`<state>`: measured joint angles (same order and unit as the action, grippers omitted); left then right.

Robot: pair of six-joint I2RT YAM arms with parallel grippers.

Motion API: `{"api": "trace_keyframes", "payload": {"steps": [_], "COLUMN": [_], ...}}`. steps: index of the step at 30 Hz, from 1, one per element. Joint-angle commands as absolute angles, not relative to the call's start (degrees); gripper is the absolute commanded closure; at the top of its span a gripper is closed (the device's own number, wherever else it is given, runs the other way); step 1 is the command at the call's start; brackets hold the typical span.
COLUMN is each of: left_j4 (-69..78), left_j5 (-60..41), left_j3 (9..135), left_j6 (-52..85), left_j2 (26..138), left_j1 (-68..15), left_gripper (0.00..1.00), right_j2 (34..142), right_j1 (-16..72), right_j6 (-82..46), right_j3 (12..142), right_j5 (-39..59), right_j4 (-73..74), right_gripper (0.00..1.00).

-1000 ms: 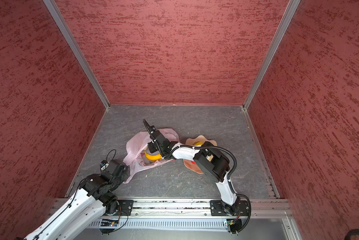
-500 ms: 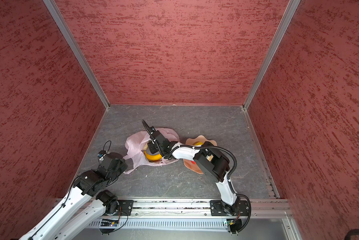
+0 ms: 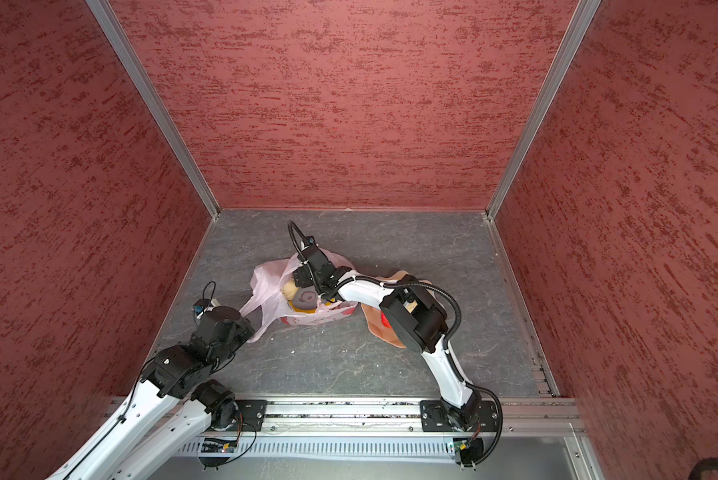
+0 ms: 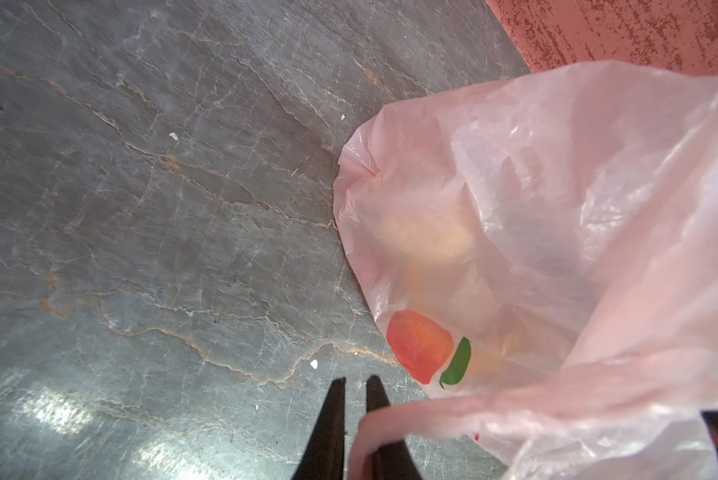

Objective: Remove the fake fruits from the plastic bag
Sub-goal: 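Close the right gripper on the green spiky fruit inside the bag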

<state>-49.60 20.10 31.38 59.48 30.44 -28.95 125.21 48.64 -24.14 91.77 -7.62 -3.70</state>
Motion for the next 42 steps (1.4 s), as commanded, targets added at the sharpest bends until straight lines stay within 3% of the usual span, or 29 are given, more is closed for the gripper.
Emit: {"api": "trace_keyframes", "payload": {"steps": [1, 10, 32, 42], "left_j4": [-48.71, -46.10, -42.88, -43.29], "left_j5": [19.02, 16.81, 14.24, 13.89], "left_j3": [30.16, 27.56, 22.33, 20.84], "left_j6": [58.04, 58.70, 59.55, 60.51], "left_j2": [30.25, 30.71, 32.48, 32.34], "left_j1": [-29.00, -29.08, -29.51, -29.81], "left_gripper": [0.86, 0.87, 0.87, 0.87], "right_j2": [126.72, 128.96, 136.39, 136.91], "right_j1": [47.95, 46.33, 44.49, 43.60], "right_j6": [-27.33, -27.85, -29.44, -29.65], "right_j3": [94.40, 96.83, 104.74, 103.66], "right_j5": [-8.69, -5.24, -2.46, -2.65], "right_j4": [-5.82, -5.49, -5.01, -1.55], "right_gripper": [0.18, 0.13, 0.12, 0.21]}}
